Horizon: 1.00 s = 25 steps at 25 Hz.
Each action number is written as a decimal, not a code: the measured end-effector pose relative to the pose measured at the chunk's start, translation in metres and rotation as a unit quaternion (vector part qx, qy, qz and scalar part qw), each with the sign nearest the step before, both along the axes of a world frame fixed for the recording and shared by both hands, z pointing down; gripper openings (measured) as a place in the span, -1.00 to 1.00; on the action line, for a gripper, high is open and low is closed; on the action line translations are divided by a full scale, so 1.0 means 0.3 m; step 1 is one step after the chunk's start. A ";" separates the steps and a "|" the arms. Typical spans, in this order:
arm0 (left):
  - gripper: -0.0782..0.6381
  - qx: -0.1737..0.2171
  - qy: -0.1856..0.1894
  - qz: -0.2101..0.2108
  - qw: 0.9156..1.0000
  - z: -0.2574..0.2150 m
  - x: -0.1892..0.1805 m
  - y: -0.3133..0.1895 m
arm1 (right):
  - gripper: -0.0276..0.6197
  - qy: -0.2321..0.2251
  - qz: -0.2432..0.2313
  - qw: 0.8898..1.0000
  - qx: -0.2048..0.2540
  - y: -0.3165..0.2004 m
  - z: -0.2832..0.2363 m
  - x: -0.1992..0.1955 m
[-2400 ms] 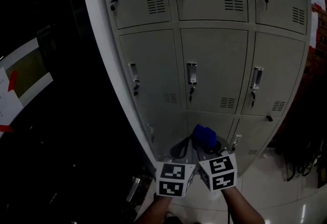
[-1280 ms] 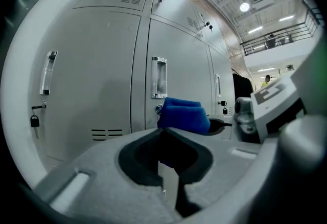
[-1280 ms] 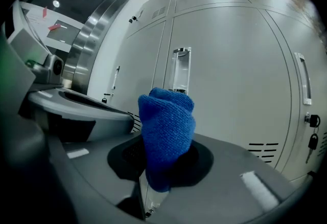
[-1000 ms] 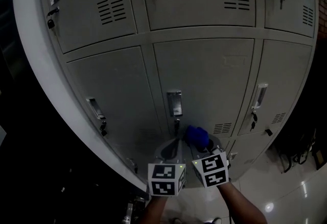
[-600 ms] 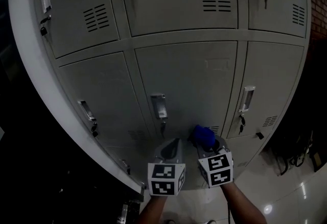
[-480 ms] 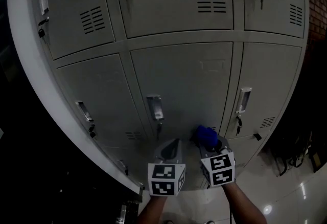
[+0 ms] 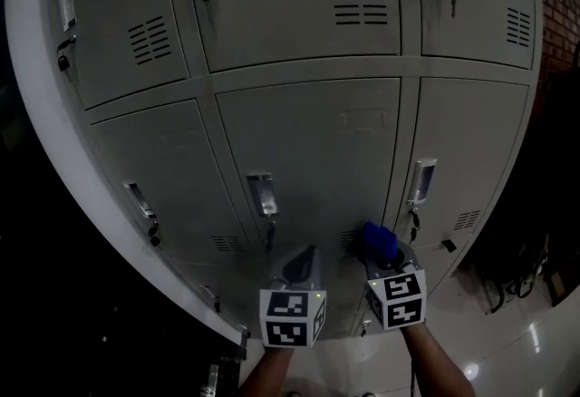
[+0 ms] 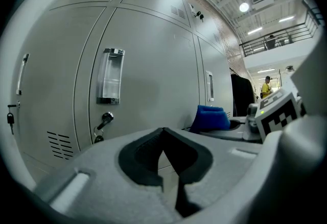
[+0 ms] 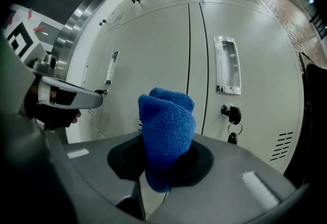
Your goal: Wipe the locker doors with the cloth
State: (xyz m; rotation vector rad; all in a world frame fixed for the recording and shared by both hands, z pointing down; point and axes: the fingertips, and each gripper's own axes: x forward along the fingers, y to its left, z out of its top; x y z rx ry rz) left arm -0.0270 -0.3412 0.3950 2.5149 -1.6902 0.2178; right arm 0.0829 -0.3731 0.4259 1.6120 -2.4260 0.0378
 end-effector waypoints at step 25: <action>-0.78 0.054 -0.021 -0.077 0.995 -0.201 -0.431 0.068 | -0.66 -0.039 -0.192 0.980 0.033 0.099 -0.378 -0.726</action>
